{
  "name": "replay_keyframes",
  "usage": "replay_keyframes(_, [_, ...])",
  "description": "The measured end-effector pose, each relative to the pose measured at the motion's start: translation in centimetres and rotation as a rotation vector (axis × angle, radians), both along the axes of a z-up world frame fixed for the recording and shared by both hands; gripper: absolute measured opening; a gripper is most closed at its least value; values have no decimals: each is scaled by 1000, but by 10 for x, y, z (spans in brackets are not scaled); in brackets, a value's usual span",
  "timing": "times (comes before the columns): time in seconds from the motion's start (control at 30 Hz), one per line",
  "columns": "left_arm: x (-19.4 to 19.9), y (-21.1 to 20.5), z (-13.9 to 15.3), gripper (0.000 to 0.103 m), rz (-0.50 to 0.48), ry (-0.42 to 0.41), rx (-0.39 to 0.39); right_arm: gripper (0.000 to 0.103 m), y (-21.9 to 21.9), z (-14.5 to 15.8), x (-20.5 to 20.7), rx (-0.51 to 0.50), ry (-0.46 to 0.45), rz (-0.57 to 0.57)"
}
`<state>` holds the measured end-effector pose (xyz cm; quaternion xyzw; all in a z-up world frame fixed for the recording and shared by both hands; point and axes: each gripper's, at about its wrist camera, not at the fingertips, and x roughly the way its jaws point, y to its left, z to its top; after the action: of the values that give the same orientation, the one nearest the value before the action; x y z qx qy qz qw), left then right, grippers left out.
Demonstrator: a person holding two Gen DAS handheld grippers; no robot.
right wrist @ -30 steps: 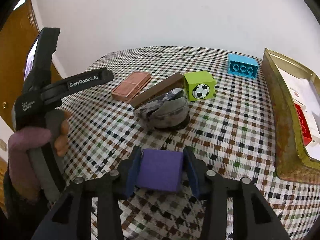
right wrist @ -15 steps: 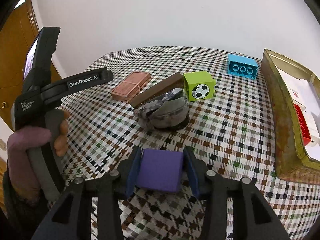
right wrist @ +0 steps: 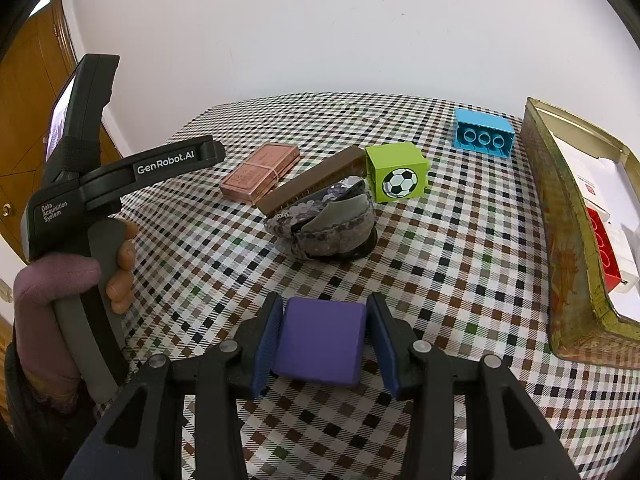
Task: Organize rigid objects
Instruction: 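Grasp the purple block with the right gripper, then grasp the copper brick with the left gripper while the right holds the purple block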
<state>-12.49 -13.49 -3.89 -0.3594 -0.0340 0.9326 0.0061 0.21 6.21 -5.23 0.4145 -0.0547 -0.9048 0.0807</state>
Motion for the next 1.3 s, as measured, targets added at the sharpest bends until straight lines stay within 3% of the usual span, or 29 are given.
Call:
replay_keyframes(0.5, [0, 0, -1, 102, 2, -2, -1, 46, 10, 0, 4, -6, 2, -21])
replay_keyframes(0.77, [-5, 4, -5, 102, -10, -19, -19, 46, 25, 5, 8, -12, 28, -104])
replay_keyframes(1.0, [-8, 20, -8, 102, -90, -32, -46, 46, 26, 5, 7, -27, 31, -108])
replay_keyframes(1.17, [-15, 46, -13, 102, -213, -68, -78, 46, 22, 4, 2, -37, 28, -104])
replay_keyframes(1.3, [-25, 63, -23, 93, -232, -145, -152, 46, 20, 3, 1, -48, 25, -108])
